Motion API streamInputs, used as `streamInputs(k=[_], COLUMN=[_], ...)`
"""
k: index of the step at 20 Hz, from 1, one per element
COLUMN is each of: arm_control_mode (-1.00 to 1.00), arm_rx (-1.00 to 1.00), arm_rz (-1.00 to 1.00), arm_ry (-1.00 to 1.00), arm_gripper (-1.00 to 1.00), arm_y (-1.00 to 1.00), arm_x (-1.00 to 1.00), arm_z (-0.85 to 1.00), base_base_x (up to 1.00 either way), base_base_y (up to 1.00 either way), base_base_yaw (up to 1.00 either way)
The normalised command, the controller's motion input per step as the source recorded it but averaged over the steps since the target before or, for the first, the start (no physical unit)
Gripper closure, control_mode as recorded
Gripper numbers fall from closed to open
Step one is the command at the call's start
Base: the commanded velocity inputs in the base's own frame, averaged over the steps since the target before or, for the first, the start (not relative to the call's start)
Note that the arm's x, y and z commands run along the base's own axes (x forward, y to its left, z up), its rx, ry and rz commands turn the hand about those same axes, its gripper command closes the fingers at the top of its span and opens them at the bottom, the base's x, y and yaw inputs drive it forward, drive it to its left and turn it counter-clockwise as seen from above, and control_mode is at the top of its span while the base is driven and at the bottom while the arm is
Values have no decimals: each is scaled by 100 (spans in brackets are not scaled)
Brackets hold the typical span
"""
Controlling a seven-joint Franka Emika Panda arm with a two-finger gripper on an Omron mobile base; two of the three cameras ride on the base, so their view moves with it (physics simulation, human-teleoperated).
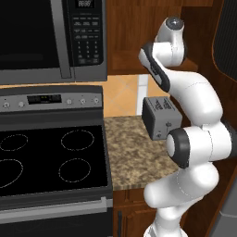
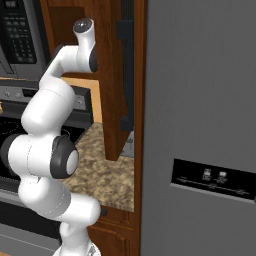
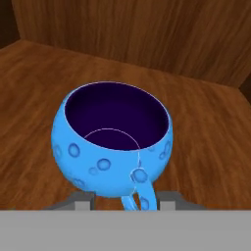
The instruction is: Gather all objects into one cabinet and sort the glasses and bowls to opposite sides.
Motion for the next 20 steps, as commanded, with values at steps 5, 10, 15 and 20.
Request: streamInputs(k=[5, 10, 15, 20], arm_control_mode=[-100, -100, -100, -100], arm_rx=[4, 8, 10, 5], arm_rz=[0, 0, 0, 0], arm_ry=[0, 2, 1, -3], arm_gripper=[100, 100, 100, 100], arm_y=[-5, -1, 0, 6], arm_x=[0, 0, -51, -100], arm_z=[0, 0, 19, 9], base_base_x=[0, 0, 0, 0], base_base_y=[0, 0, 0, 0], base_base_yaw=[0, 0, 0, 0])
